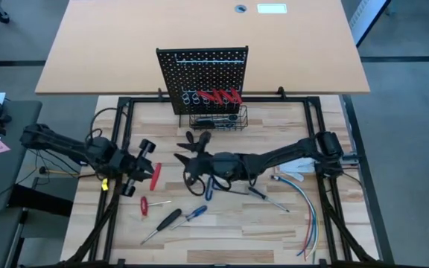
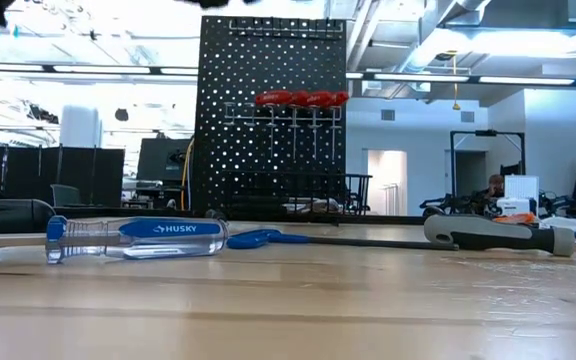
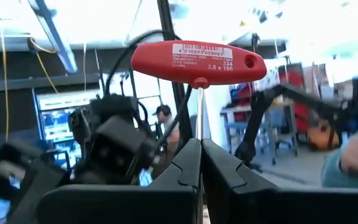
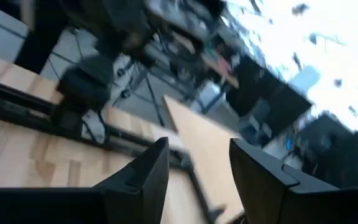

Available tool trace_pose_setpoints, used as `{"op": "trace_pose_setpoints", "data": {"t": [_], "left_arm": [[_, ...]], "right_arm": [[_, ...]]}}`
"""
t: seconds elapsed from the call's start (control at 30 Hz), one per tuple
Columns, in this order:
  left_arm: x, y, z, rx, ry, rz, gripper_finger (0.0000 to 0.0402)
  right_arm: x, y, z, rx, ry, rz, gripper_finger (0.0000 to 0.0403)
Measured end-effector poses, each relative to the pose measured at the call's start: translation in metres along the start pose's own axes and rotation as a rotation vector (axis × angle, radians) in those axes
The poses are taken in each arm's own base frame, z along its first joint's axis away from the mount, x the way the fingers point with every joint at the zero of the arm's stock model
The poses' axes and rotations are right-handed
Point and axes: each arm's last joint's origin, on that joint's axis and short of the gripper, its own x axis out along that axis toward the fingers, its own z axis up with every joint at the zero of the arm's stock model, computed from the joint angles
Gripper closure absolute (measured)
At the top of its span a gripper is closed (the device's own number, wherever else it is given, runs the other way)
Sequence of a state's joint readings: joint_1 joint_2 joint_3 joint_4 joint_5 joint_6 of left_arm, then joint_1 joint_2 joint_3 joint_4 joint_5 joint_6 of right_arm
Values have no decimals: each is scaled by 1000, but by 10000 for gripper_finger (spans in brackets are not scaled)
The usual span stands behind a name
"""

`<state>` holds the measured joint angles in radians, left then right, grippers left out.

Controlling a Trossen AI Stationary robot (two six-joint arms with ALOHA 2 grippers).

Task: Hang tools onto peg board
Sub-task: Hang the red Allen wrench on the pegboard

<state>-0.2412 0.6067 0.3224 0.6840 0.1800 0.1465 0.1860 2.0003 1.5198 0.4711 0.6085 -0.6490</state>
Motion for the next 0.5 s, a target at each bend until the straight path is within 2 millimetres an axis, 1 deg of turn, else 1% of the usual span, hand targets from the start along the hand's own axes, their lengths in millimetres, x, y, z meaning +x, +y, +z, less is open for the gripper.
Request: {"op": "trace_pose_setpoints", "data": {"t": [0.07,0.17,0.2,0.27,0.33,0.4,0.43,0.5], "left_arm": [[9,5,6,20,53,7,401],[24,14,13,16,163,23,401],[29,18,17,15,194,32,401],[37,26,27,14,237,49,401],[45,33,38,30,261,65,401],[50,38,44,57,274,76,401],[52,39,45,70,278,80,401],[55,42,43,91,290,83,401]], "right_arm": [[0,-5,10,-55,-41,27,227],[-8,-16,19,-105,-30,65,212],[-11,-21,21,-114,-15,76,203],[-23,-39,19,-140,83,109,181],[-35,-60,13,-59,157,132,161],[-49,-81,4,46,182,179,147],[-54,-89,1,102,161,205,143],[-63,-102,-6,198,56,282,138]]}}
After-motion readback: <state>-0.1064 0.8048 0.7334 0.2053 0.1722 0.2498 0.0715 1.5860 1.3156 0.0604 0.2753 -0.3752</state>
